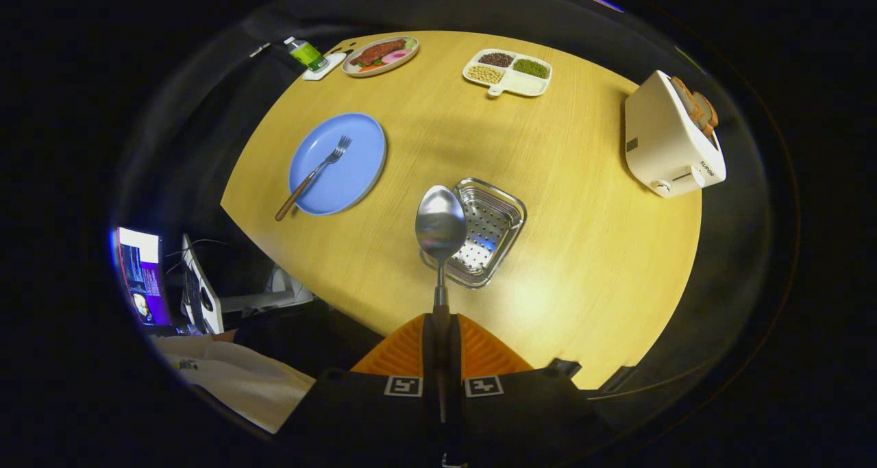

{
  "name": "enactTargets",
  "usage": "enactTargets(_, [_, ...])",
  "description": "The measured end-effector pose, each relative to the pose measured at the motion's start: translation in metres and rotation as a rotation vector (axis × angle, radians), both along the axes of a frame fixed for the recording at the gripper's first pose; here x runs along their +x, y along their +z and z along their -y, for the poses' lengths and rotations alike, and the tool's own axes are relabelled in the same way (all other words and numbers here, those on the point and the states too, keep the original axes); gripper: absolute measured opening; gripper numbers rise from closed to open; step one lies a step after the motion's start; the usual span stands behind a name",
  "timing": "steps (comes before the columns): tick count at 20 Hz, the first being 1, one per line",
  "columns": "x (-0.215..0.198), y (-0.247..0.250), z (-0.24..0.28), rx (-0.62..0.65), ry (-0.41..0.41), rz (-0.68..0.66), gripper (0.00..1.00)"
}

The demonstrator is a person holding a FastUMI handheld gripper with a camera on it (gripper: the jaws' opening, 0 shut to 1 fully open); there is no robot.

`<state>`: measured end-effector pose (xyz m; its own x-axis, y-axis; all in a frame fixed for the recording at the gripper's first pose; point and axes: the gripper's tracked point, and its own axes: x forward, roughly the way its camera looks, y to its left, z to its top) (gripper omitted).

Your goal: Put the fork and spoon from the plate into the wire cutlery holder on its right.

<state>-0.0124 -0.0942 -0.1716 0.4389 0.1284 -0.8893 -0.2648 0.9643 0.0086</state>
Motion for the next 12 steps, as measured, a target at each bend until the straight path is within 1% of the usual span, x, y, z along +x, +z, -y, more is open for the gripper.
enactTargets(3, [0.005,-0.007,0.012,-0.008,-0.014,-0.085,0.08])
enactTargets(6, [0.017,-0.011,0.015,0.007,-0.034,-0.132,0.08])
enactTargets(9, [0.025,-0.019,0.015,-0.009,-0.021,-0.184,0.08])
enactTargets(12, [0.031,-0.025,0.013,-0.018,-0.028,-0.225,0.08])
